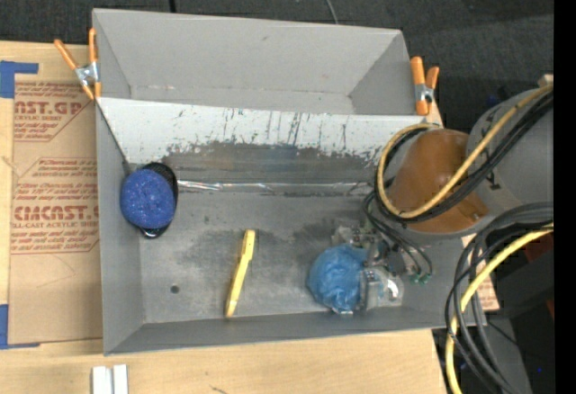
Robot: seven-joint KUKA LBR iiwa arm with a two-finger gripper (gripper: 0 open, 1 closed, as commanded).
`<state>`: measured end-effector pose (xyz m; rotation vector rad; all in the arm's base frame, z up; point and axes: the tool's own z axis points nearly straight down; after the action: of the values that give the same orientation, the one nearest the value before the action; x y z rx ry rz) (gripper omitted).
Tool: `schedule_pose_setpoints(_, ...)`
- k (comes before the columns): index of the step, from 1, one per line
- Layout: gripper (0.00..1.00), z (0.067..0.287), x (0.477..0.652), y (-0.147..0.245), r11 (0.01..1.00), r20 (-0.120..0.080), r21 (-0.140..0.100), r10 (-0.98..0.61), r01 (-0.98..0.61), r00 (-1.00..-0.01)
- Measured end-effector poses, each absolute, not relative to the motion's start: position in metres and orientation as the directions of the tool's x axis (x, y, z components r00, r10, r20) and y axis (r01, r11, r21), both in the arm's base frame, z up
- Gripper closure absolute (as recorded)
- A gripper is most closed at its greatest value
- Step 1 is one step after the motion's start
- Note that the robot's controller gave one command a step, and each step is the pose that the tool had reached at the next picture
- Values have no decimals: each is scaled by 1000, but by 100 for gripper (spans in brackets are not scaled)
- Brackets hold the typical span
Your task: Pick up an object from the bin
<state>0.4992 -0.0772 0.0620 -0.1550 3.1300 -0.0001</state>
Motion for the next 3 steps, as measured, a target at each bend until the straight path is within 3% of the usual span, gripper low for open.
schedule_pose_setpoints(1, 0, 67, 528, -62, 977, -7, -2, -213, -213, -977)
schedule_pose_setpoints(2, 0, 69, 540, -59, 969, -9, -1, -248, -248, -969)
schedule_pose_setpoints(3, 100, 70, 581, -53, 941, -9, -4, -338, -338, -941)
